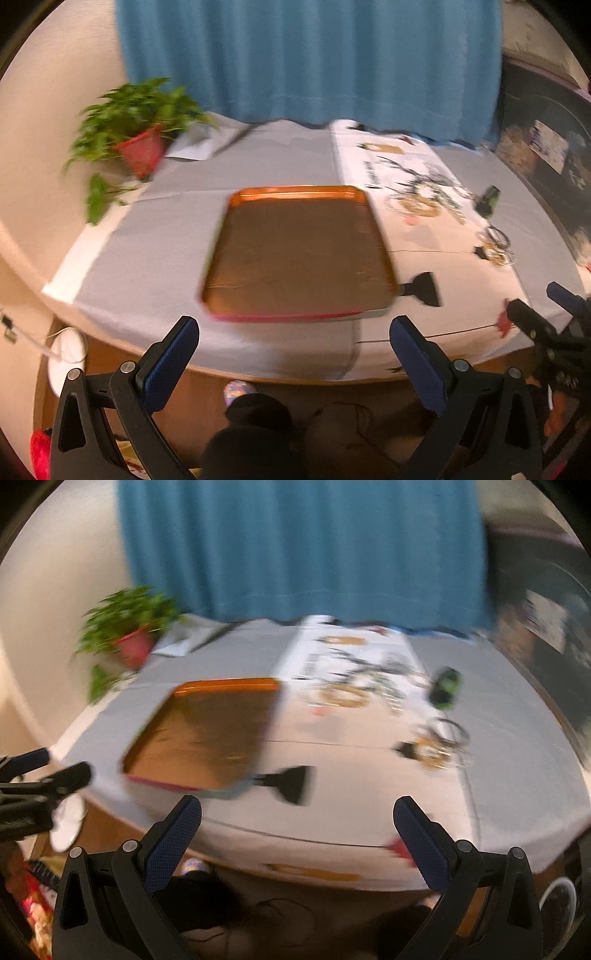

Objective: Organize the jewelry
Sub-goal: 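Grasp the wooden bead bracelet with the left tool while the right tool grasps the silver bangle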

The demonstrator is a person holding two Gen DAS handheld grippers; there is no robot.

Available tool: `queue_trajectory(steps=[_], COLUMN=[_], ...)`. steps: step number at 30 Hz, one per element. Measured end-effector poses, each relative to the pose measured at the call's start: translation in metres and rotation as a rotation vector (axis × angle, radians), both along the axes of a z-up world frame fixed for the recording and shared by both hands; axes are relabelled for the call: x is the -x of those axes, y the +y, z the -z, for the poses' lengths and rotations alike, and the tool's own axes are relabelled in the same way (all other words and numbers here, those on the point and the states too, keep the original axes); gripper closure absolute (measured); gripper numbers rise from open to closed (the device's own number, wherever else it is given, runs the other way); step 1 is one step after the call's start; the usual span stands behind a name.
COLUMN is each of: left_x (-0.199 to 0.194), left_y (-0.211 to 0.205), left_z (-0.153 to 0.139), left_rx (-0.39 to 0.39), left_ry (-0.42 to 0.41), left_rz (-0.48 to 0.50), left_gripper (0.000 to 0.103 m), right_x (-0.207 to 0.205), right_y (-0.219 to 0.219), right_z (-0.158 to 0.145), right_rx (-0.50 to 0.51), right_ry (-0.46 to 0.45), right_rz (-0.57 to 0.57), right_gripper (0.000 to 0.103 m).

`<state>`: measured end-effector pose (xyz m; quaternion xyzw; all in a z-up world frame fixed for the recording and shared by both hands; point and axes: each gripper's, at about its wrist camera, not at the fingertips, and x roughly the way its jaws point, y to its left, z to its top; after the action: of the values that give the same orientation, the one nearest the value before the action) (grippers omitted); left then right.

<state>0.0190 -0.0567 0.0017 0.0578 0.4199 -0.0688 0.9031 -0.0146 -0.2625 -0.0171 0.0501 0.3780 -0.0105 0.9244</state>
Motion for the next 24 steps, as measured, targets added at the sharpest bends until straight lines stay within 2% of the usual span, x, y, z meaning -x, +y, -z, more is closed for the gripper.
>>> queue_trajectory(steps=[5, 11, 13, 16, 21, 24], left_x=[-0.038, -0.105, -0.128, -0.163, -0.201, -0.215], left_y=[-0.061, -0.146, -0.169, -0.198, -0.223, -0.231], left_z=[0.009, 0.01, 0.019, 0.039, 0.07, 0.084], left_rx=[0.013, -0.032, -0.062, -0.094, -0.113, -0.106], left_ry=[0.063, 0.04, 0.059, 0.129, 0.2, 0.234], left_rz=[0.091, 0.188, 0.217, 0.243, 0.245, 0.245], left_gripper=[0.0, 0.0, 0.0, 0.0, 0.001, 0.008], right_x=[-0.013, -0.045, -0.063, -0.092, -0.133, -0.156], right_y=[-0.083, -0.173, -0.191, -0.215, -0.238, -0.244], right_z=[0.015, 0.032, 0.04, 0.053, 0.073, 0.089], right_rx=[0.024, -0.016, -0.03, -0.042, -0.035, -0.007], right_ry=[0.019, 0.036, 0.059, 0.091, 0.141, 0.189], right_rz=[0.152, 0.26, 0.273, 0.283, 0.302, 0.292], right_gripper=[0.0, 0.0, 0.0, 0.0, 0.0, 0.0])
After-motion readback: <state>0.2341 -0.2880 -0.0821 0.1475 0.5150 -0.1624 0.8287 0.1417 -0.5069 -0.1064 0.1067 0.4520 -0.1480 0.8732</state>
